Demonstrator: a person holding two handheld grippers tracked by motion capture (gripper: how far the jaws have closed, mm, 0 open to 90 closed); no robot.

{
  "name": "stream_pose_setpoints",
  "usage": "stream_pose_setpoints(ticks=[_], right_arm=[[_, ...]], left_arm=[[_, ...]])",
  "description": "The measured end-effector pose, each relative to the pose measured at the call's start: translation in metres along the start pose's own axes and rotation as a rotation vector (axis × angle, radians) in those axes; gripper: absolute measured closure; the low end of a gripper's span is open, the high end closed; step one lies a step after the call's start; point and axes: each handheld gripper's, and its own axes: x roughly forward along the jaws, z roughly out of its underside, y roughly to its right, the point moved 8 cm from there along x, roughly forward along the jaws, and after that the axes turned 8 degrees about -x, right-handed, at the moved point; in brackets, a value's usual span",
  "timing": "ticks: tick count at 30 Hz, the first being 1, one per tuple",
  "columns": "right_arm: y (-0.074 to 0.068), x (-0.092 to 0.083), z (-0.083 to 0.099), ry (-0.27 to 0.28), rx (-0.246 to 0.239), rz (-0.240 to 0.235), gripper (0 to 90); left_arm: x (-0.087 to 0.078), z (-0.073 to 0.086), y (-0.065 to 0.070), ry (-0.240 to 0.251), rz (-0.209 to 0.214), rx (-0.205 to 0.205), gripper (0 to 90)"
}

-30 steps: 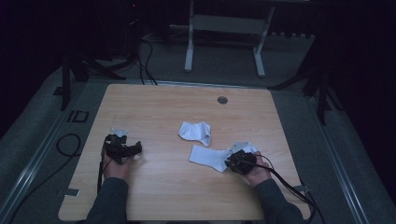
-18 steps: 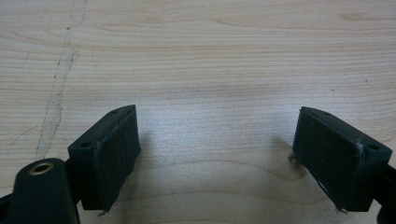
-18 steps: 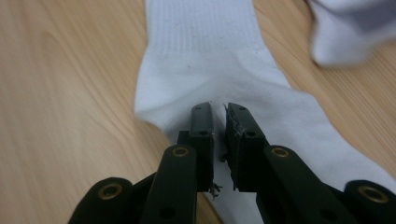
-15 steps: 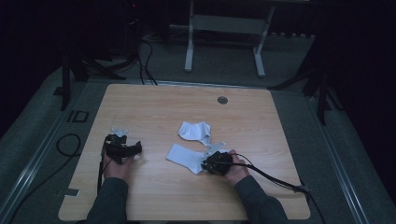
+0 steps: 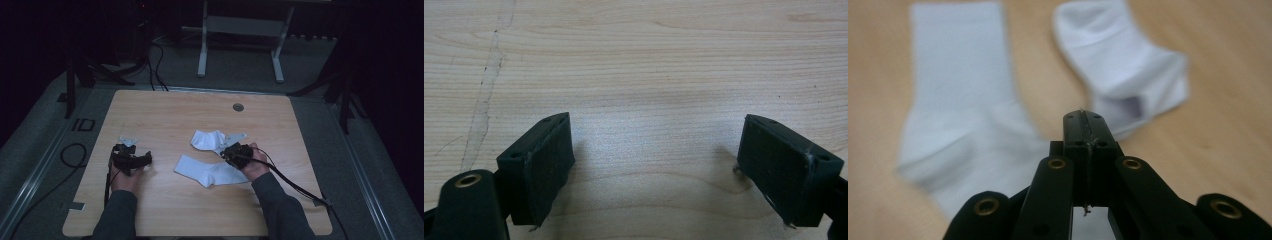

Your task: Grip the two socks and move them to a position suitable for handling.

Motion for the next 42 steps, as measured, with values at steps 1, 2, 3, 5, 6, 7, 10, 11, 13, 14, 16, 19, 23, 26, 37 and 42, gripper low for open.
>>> stream_pose_setpoints(ticks=[1, 2, 3, 5, 6, 7, 10, 11, 13, 14, 16, 19, 23, 26, 37, 42], right_arm=[[0.000, 0.000, 0.000, 0.000, 0.000, 0.000, 90.0], [0.006, 0.000, -0.003, 0.001, 0.005, 0.012, 90.0], [0.013, 0.000, -0.008, 0.007, 0.022, 0.026, 89.8], [0.022, 0.004, -0.015, 0.013, 0.038, 0.053, 84.8], [0.026, 0.006, -0.017, 0.013, 0.047, 0.056, 81.5], [0.027, 0.009, -0.019, 0.019, 0.054, 0.052, 78.1], [0.033, 0.022, -0.022, -0.015, 0.064, 0.065, 67.8], [0.034, 0.027, -0.023, -0.020, 0.068, 0.068, 64.0], [0.037, 0.035, -0.020, -0.033, 0.100, 0.069, 62.2], [0.038, 0.037, -0.018, -0.042, 0.109, 0.070, 62.2], [0.040, 0.043, -0.012, -0.070, 0.116, 0.077, 72.9], [0.039, 0.045, -0.009, -0.073, 0.116, 0.058, 82.5], [0.039, 0.038, 0.000, -0.082, 0.100, 0.047, 86.6], [0.040, 0.032, 0.003, -0.083, 0.090, 0.041, 86.6], [0.056, 0.012, 0.041, -0.146, 0.091, 0.048, 83.3], [0.059, 0.000, 0.028, -0.098, 0.090, 0.080, 70.7]], left_arm=[[0.000, 0.000, 0.000, 0.000, 0.000, 0.000, 14.8], [0.000, 0.000, 0.000, 0.000, 0.000, -0.001, 14.8], [0.000, 0.000, 0.000, 0.000, 0.000, -0.001, 14.8], [0.000, 0.000, 0.000, 0.003, 0.001, -0.004, 14.9], [0.000, 0.000, 0.000, 0.003, 0.001, -0.003, 14.9], [0.000, 0.000, 0.000, 0.003, 0.001, -0.003, 14.9], [0.000, 0.000, 0.000, 0.001, 0.001, 0.000, 14.9], [0.000, 0.000, 0.000, 0.000, 0.001, 0.002, 14.9], [0.000, 0.000, 0.000, -0.001, 0.002, 0.002, 14.9], [0.000, 0.000, 0.000, -0.001, 0.002, 0.002, 14.9], [0.000, 0.000, 0.000, -0.001, 0.002, 0.002, 14.8], [0.000, 0.000, 0.000, -0.001, 0.002, 0.002, 14.9], [0.000, 0.000, 0.000, -0.001, 0.002, 0.002, 14.8], [0.000, 0.000, 0.000, -0.001, 0.002, 0.002, 14.9], [0.000, 0.000, 0.000, -0.001, 0.003, 0.003, 14.8], [0.000, 0.000, 0.001, 0.003, 0.004, 0.003, 14.8]])
